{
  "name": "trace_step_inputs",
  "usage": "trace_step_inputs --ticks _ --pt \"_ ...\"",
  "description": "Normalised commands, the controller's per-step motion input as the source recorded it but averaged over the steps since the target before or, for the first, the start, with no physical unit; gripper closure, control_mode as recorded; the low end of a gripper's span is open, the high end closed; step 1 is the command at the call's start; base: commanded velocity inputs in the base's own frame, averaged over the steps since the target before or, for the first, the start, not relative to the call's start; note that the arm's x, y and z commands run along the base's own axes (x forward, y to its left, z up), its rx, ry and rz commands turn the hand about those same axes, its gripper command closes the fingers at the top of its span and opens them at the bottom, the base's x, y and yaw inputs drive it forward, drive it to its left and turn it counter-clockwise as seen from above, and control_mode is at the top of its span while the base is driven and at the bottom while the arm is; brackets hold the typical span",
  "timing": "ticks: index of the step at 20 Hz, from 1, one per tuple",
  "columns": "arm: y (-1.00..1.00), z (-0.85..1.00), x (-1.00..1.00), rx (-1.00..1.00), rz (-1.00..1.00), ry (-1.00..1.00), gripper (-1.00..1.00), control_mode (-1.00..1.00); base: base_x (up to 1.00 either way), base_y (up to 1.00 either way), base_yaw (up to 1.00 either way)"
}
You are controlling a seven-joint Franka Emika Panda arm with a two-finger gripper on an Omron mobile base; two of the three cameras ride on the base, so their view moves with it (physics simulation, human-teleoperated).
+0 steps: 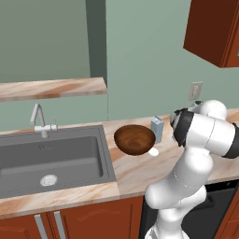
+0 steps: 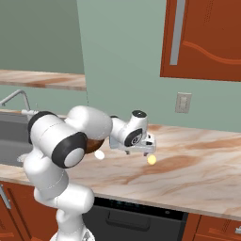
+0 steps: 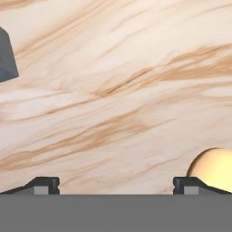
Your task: Gather the eggs and milk located in the vicinity of the sink area and place them right next to the bowl.
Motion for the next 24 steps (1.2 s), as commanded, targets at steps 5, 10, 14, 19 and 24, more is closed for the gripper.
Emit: trace_step_inputs --ticks 5,10,14,19,24 --pt "-0.45 0.0 0.0 -0.11 0.0 0.0 -1.0 -1.0 0.0 0.0 0.0" --pt "-0.44 0.0 0.0 -0.08 0.0 0.0 -1.0 -1.0 0.0 0.0 0.0" --pt "-0.37 0.0 0.0 -0.02 0.0 0.01 -1.0 -1.0 0.0 0.0 0.0" --pt "-0.12 0.0 0.08 0.0 0.0 0.01 -1.0 -1.0 0.0 0.0 0.0" --pt "-0.1 -0.01 0.0 0.02 0.0 0.02 -1.0 -1.0 0.0 0.0 0.0"
